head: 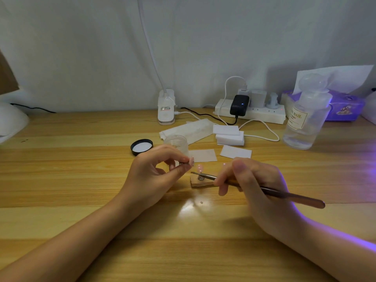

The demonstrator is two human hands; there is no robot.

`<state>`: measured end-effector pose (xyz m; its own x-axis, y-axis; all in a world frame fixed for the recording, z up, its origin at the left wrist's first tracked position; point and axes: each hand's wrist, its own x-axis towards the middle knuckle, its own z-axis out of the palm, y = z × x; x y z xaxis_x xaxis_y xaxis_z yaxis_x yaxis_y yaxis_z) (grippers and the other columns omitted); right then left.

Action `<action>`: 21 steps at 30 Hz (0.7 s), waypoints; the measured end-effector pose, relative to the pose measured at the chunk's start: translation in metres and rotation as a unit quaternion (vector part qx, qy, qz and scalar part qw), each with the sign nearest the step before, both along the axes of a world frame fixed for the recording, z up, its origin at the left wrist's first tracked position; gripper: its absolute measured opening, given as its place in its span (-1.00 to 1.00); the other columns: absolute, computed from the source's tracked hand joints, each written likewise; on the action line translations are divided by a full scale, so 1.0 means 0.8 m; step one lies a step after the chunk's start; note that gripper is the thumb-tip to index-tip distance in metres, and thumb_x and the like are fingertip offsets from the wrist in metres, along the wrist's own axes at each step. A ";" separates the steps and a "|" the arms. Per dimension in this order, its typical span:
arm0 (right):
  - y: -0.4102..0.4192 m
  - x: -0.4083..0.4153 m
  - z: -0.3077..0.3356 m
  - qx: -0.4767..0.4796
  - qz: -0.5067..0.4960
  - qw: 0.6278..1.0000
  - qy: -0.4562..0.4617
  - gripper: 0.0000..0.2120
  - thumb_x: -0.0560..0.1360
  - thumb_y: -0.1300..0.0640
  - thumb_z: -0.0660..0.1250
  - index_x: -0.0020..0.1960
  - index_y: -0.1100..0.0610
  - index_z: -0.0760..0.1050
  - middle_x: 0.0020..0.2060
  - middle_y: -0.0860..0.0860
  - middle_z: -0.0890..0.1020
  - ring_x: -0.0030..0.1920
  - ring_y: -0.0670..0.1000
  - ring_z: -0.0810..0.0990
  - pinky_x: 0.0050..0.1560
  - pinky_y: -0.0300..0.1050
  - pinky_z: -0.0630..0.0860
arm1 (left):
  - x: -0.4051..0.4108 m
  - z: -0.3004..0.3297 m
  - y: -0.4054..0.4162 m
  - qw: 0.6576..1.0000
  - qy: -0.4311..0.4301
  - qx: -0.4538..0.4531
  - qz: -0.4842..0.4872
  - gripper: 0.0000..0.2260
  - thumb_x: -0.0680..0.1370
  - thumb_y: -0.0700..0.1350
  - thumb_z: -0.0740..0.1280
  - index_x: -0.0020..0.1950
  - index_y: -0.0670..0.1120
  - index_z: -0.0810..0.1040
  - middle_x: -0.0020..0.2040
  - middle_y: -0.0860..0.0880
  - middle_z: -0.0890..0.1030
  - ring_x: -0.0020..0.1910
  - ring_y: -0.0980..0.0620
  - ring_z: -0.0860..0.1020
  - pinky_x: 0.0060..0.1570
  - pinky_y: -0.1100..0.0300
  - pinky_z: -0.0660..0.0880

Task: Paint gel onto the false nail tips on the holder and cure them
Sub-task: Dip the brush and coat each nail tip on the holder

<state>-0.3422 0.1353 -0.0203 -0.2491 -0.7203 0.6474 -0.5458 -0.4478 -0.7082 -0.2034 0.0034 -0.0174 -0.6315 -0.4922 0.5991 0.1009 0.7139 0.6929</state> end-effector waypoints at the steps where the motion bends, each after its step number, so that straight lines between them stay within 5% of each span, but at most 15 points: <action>1: 0.000 0.000 -0.001 -0.009 -0.002 1.000 -0.013 -0.65 0.53 0.04 0.04 -0.29 0.04 0.53 -0.47 -0.09 0.54 -0.37 -0.23 0.49 -0.29 -0.47 0.31 | 0.000 0.000 0.000 1.000 -0.003 -0.001 0.001 -0.90 0.37 -0.03 0.38 -0.16 0.03 0.62 -0.23 0.05 0.60 -0.27 0.09 0.50 -0.52 0.26 0.41; 8: -0.005 -0.003 0.000 0.015 -0.026 0.999 -0.013 -0.69 0.52 -0.02 0.04 -0.21 0.01 0.52 -0.37 0.01 0.56 -0.31 -0.15 0.51 -0.29 -0.37 0.36 | 0.000 0.001 0.001 1.000 -0.015 -0.002 0.005 -0.89 0.37 -0.05 0.39 -0.15 -0.01 0.64 -0.22 0.05 0.62 -0.26 0.08 0.52 -0.51 0.20 0.44; 18: 0.000 -0.002 0.000 -0.022 -0.003 1.000 0.001 -0.67 0.52 0.05 0.05 -0.28 0.02 0.52 -0.47 -0.04 0.53 -0.37 -0.19 0.49 -0.31 -0.40 0.36 | 0.000 0.000 0.001 1.000 -0.007 0.007 0.001 -0.92 0.36 -0.09 0.40 -0.16 0.00 0.64 -0.24 -0.02 0.61 -0.33 0.03 0.46 -0.54 0.28 0.39; 21: -0.003 -0.001 0.003 -0.007 -0.048 0.998 0.035 -0.77 0.51 -0.01 0.09 -0.20 -0.11 0.50 -0.38 -0.05 0.55 -0.29 -0.09 0.55 -0.29 -0.22 0.45 | 0.001 -0.001 0.001 1.000 -0.015 0.007 0.003 -0.92 0.36 -0.09 0.40 -0.16 0.01 0.64 -0.23 -0.01 0.61 -0.33 0.03 0.46 -0.53 0.30 0.39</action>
